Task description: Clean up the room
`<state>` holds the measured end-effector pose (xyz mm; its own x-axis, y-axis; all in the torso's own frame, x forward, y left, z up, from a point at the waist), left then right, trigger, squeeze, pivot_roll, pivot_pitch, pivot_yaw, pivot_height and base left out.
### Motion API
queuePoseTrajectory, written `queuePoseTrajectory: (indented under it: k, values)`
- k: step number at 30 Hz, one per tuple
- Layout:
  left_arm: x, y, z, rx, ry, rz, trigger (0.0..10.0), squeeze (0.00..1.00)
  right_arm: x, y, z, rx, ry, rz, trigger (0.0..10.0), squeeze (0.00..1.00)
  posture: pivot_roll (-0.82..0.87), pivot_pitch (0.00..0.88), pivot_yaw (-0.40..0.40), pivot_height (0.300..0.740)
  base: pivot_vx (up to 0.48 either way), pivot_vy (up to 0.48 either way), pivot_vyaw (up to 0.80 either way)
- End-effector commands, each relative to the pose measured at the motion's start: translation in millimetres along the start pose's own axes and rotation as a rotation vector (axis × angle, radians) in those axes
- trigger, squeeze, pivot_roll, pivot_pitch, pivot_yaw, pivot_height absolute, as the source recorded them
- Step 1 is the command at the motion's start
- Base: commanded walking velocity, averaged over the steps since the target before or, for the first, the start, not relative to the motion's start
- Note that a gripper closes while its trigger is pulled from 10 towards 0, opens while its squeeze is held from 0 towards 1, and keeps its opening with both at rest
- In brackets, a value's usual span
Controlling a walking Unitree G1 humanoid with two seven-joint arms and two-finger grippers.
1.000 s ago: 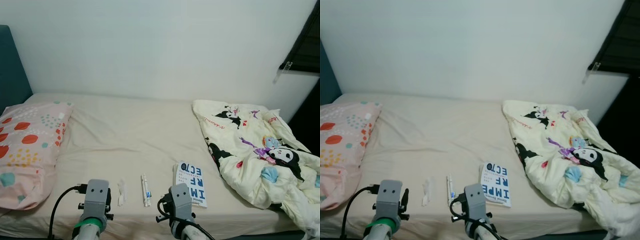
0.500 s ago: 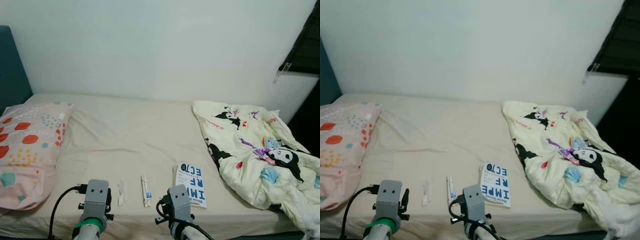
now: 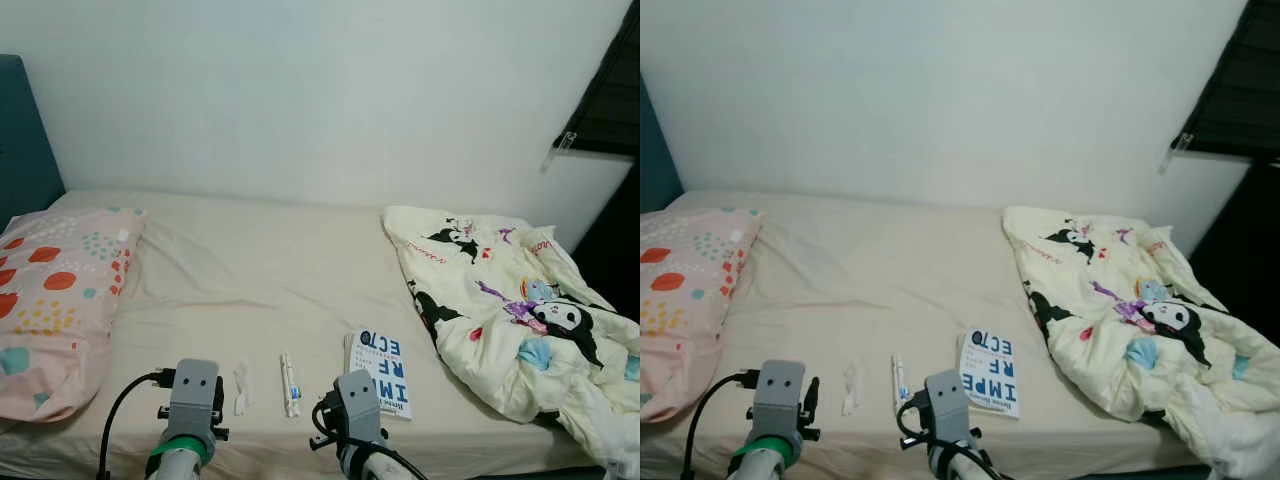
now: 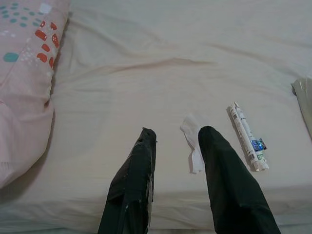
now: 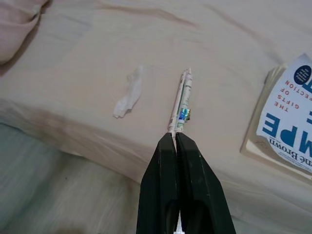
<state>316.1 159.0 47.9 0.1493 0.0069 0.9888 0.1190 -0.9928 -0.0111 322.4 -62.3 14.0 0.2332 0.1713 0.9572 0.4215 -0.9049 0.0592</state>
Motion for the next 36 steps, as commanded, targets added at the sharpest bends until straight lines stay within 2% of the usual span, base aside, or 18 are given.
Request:
queuePoseTrajectory:
  k: [1, 23, 36]
  values:
    - [-2.7, -0.2, -2.8, 0.003, -0.002, 0.001, 10.0, 0.0, -10.0, -1.0, -3.6, 0.003, -0.032, 0.021, 10.0, 0.0, 0.06, 0.006, -0.03, 0.735, 0.0, 0.0, 0.0]
    - [-2.6, -3.2, -3.0, 0.009, -0.005, 0.009, 10.0, 0.0, -8.1, -2.6, -3.2, 0.003, -0.019, 0.038, 10.0, 0.0, 0.07, 0.021, -0.028, 0.665, 0.0, 0.0, 0.0]
    - [-2.9, -3.6, -3.2, 0.012, -0.006, 0.006, 10.0, 0.0, -8.0, -2.0, -3.4, 0.004, -0.018, 0.034, 10.0, 0.0, 0.07, 0.022, -0.031, 0.6, 0.0, 0.0, 0.0]
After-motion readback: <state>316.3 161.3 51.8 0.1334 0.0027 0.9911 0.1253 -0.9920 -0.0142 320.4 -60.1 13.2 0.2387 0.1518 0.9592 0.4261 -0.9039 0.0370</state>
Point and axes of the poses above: a point about 5 cm out from each wrist's last joint towards the gripper, its own z axis pointing out of the wrist towards the gripper, its own x axis along the axis of the wrist's last joint, y = z × x, the point moved 3 cm from there along z, pointing out of the wrist towards the gripper, and after that the axes turned 7 degrees about -z, right-handed, at the moved point
